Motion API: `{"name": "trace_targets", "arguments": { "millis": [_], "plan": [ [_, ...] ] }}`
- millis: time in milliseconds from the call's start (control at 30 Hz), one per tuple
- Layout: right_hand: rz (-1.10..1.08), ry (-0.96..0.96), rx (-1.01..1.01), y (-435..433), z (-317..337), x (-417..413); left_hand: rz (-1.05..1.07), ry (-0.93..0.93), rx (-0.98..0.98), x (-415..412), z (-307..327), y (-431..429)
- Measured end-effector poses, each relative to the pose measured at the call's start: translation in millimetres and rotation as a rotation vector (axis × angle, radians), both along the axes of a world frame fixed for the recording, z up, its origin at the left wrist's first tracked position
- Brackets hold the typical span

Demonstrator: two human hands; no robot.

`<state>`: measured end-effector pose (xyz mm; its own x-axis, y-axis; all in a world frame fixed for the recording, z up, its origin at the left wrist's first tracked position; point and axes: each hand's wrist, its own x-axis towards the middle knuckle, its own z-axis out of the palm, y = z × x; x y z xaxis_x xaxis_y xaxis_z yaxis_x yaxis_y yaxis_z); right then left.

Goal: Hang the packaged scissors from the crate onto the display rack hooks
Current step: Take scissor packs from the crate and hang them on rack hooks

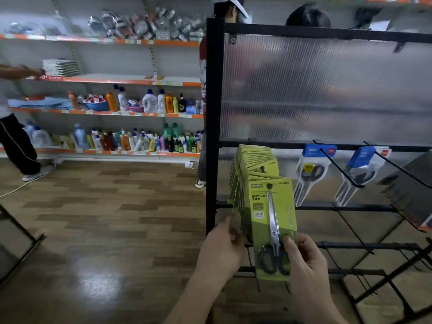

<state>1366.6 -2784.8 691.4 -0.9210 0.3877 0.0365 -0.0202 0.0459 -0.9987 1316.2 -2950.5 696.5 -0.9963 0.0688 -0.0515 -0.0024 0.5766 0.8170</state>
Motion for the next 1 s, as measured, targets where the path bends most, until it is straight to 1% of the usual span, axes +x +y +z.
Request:
{"name": "trace_targets", "arguments": {
  "millis": [167, 300, 500, 567, 700, 833, 900, 1000],
  "plan": [
    [0.011, -0.092, 0.026, 7, 3, -23, 0.009, 0.039, -0.059, -2, 8, -15],
    [-0.061, -0.111, 0.125, 6, 2, -44, 0.038, 0.06, -0.067, 3, 9, -13],
    [-0.07, -0.197, 0.25, -1, 4, -63, 0.07, 0.046, -0.071, 1, 3, -12],
    [-0.064, -0.222, 0.279, 0, 8, -63, 0.064, 0.036, -0.058, 2, 5, -12],
    [-0.009, -0.177, 0.307, 6, 21, -50, 0.056, -0.011, -0.079, 3, 12, -14],
    [0.024, -0.181, 0.359, 18, 30, -29, 0.051, -0.045, -0.112, 15, 20, -9],
    [0.056, -0.181, 0.433, 28, 33, -14, 0.056, -0.012, -0.152, 29, 25, -5],
    [0.163, -0.267, 0.649, 42, 42, 14, 0.021, 0.073, -0.226, 54, 34, 5]
  ]
}}
